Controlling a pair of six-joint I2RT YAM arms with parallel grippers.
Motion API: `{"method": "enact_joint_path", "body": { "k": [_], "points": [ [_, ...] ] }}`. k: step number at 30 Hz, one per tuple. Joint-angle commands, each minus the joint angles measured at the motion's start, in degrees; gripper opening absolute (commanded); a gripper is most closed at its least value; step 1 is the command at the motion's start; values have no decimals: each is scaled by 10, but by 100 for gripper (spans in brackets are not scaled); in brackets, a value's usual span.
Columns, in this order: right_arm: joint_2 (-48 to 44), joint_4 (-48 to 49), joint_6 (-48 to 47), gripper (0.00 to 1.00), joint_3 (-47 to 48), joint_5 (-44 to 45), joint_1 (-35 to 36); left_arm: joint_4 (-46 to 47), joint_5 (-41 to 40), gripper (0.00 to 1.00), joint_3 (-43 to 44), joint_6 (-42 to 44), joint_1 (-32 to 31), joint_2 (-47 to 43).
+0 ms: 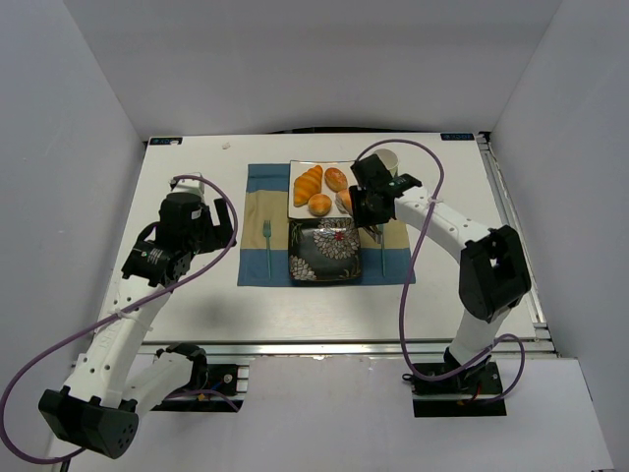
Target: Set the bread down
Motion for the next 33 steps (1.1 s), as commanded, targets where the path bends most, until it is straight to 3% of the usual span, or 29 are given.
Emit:
{"method": "enact_joint_path", "body": {
  "k": [1,12,17,23,33],
  "points": [
    [-12,6,2,36,27,15,-2,4,-3,98,-4,4,0,-9],
    [-102,-81,-20,38,119,70,-2,19,5,98,-18,-9,0,-22],
    [-164,-64,-28,39,34,-19,11,29,17,98,-20,-16,0,-21],
    [-240,-16,0,40,-125,-33,65,39,28,98,-24,-25,0,-23],
    [-223,48,37,41,-179,-53,105,39,33,98,-36,-28,0,-25]
  ]
}}
